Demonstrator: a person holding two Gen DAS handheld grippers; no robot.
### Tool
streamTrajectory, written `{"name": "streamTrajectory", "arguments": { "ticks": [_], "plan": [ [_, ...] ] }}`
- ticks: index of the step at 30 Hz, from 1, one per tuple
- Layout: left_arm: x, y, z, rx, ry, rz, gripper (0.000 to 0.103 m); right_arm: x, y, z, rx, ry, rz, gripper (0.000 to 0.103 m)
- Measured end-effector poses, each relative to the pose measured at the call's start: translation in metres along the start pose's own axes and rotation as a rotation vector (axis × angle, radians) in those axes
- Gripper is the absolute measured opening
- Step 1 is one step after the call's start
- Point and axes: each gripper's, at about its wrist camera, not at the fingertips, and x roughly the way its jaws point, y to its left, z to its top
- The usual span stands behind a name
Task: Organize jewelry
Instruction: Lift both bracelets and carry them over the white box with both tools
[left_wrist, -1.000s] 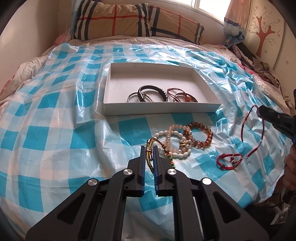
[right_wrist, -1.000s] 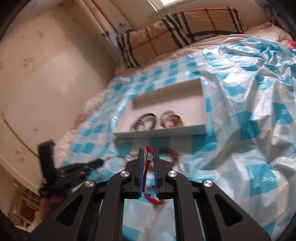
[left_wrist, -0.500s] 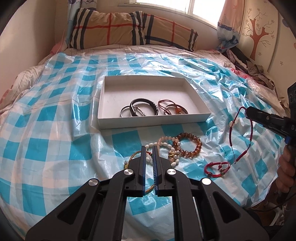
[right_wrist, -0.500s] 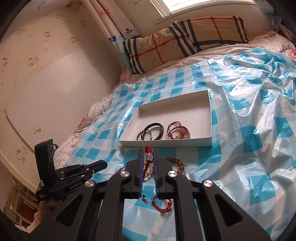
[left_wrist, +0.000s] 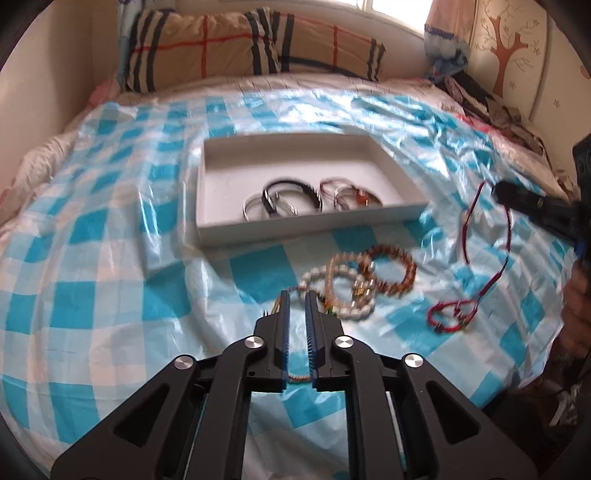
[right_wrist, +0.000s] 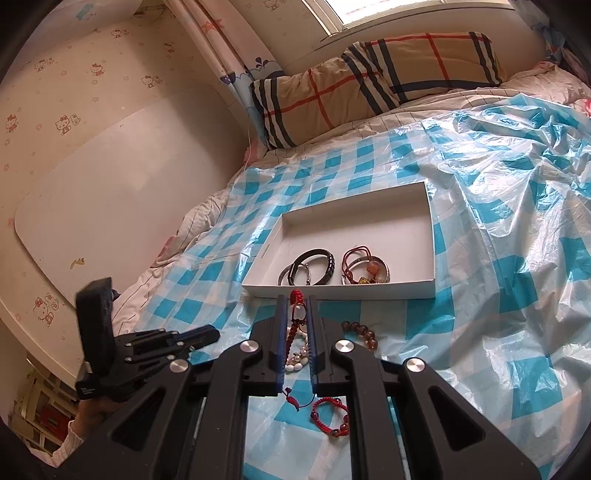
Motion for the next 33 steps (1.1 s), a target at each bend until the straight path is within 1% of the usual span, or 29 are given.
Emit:
{"name": "streamTrajectory", "arguments": {
  "ticks": [1, 3, 5, 7, 8, 9, 10, 11, 14, 18, 21, 25, 28, 33],
  "plan": [
    [0.007, 0.004, -0.003, -0.009, 0.022, -0.004, 0.017, 0.001, 0.000, -0.001, 0.001, 0.004, 0.002, 0.011],
    [0.021, 0.010, -0.010, -0.026, 0.051, -0.001, 0.033, 0.004, 0.000, -0.004, 0.003, 0.012, 0.006, 0.011],
    [0.033, 0.010, -0.013, -0.018, 0.063, 0.019, 0.039, 0.007, 0.000, -0.006, 0.002, 0.021, 0.009, 0.011],
    [0.044, 0.006, -0.014, 0.008, 0.070, 0.056, 0.039, 0.010, 0.001, -0.007, 0.004, 0.028, 0.012, 0.011],
    [0.048, 0.004, -0.015, 0.012, 0.071, 0.076, 0.037, 0.011, 0.001, -0.008, 0.003, 0.029, 0.014, 0.011],
    [0.050, 0.003, -0.015, 0.010, 0.074, 0.091, 0.021, 0.012, 0.002, -0.008, 0.002, 0.030, 0.015, 0.011],
    [0.052, 0.003, -0.014, 0.004, 0.082, 0.100, 0.011, 0.012, 0.002, -0.008, 0.002, 0.029, 0.017, 0.011],
    [0.052, 0.003, -0.013, -0.003, 0.088, 0.093, 0.007, 0.012, 0.002, -0.007, 0.003, 0.029, 0.017, 0.011],
    [0.042, 0.001, -0.011, -0.007, 0.072, 0.072, 0.007, 0.012, 0.002, -0.007, 0.004, 0.025, 0.018, 0.011],
    [0.021, 0.003, -0.003, -0.043, 0.029, 0.033, 0.007, 0.012, 0.003, -0.003, 0.000, 0.011, 0.019, 0.011],
    [0.006, 0.002, 0.008, -0.061, -0.020, 0.010, 0.007, 0.011, 0.004, 0.003, -0.004, -0.001, 0.022, 0.011],
    [-0.008, -0.003, 0.027, -0.059, -0.078, -0.007, 0.007, 0.013, 0.004, 0.012, -0.013, -0.023, 0.026, 0.011],
    [-0.009, -0.007, 0.042, -0.051, -0.108, -0.015, 0.007, 0.022, 0.003, 0.020, -0.022, -0.033, 0.026, 0.011],
    [0.003, -0.011, 0.069, -0.047, -0.148, -0.027, 0.007, 0.045, -0.005, 0.037, -0.018, -0.045, 0.028, 0.011]
  ]
}}
